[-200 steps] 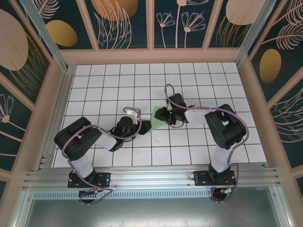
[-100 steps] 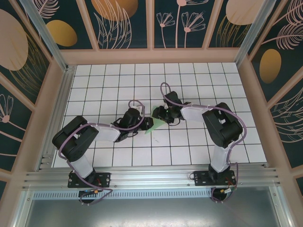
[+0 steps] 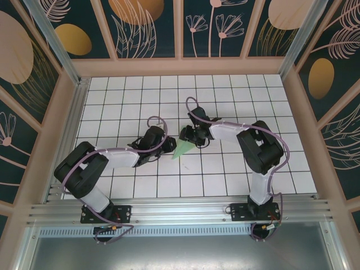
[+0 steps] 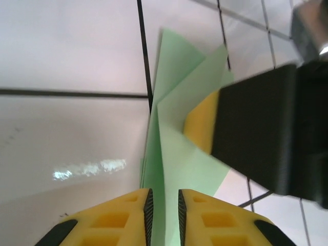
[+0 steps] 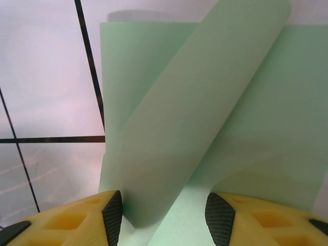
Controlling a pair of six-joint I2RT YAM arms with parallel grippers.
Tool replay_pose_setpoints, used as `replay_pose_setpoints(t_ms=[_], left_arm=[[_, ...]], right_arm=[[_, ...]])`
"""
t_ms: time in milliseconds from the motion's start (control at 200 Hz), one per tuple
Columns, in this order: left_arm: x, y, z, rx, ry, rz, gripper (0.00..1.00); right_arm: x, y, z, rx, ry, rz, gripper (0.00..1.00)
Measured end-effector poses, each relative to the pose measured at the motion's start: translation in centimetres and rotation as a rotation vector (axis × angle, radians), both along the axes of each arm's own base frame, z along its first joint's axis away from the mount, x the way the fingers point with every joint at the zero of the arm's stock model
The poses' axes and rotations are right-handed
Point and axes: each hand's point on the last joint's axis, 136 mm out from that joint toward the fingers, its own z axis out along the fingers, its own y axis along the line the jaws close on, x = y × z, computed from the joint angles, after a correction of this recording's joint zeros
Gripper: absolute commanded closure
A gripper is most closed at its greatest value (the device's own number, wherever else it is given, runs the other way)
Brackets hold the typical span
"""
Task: Fold a paper plane with a square sheet of paper (pick it up from the middle)
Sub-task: Fourth fold the wing at the center of the table.
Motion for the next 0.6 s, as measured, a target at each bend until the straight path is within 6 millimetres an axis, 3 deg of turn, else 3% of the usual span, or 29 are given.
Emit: replay_pose_setpoints(t_ms=[170, 360, 600], left_arm=[[0.8, 1.0, 2.2, -0.034, -0.043, 0.059, 0.79], [0.5, 0.8, 2.1, -0.051, -0.023, 0.054, 0.81], [-0.5, -1.4, 0.6, -0.14, 0.06, -0.031, 0.92]], right_arm=[[0.0, 0.1, -0.1, -0.044, -0.01, -0.001, 0.46], [0.0, 0.0, -0.2, -0.057, -0.015, 0.001, 0.47], [-0.1, 0.0, -0.4, -0.064, -0.009, 0.005, 0.47]])
